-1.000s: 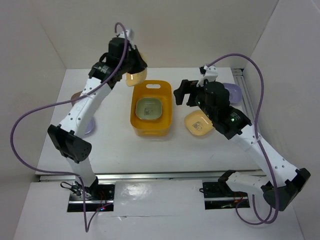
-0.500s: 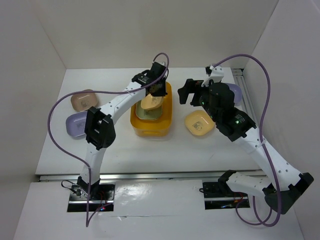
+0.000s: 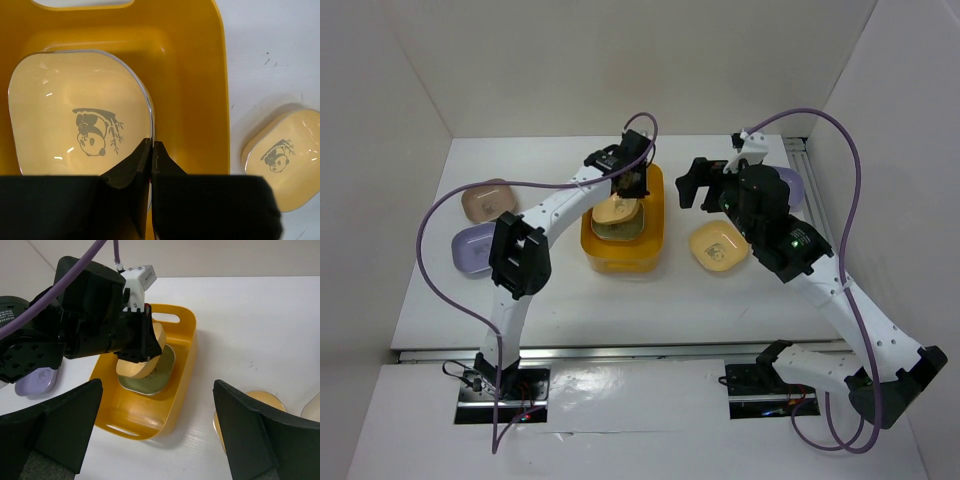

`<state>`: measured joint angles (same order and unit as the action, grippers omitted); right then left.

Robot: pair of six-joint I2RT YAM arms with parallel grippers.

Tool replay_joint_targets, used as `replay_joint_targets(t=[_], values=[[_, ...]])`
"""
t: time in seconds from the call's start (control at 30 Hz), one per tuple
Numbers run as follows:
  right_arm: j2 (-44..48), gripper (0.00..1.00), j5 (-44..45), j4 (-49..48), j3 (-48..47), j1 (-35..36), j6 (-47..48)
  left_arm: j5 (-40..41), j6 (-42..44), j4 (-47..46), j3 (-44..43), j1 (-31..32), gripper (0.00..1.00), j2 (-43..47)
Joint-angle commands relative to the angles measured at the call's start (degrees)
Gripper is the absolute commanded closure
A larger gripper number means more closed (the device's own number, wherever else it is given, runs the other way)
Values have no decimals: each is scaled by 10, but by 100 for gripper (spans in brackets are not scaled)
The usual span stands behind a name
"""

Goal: Place the plates into the plastic bin on the countertop

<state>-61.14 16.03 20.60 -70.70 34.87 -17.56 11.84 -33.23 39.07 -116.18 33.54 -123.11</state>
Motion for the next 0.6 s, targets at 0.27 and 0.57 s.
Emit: replay_joint_targets(t=[0.27,0.57], values=[[-22,0,31,15,47,-36,-16,-6,-17,-12,6,10,37,64],[-78,0,-39,-49,213,-119,-81,6,-17,-12,48,35,14,171]])
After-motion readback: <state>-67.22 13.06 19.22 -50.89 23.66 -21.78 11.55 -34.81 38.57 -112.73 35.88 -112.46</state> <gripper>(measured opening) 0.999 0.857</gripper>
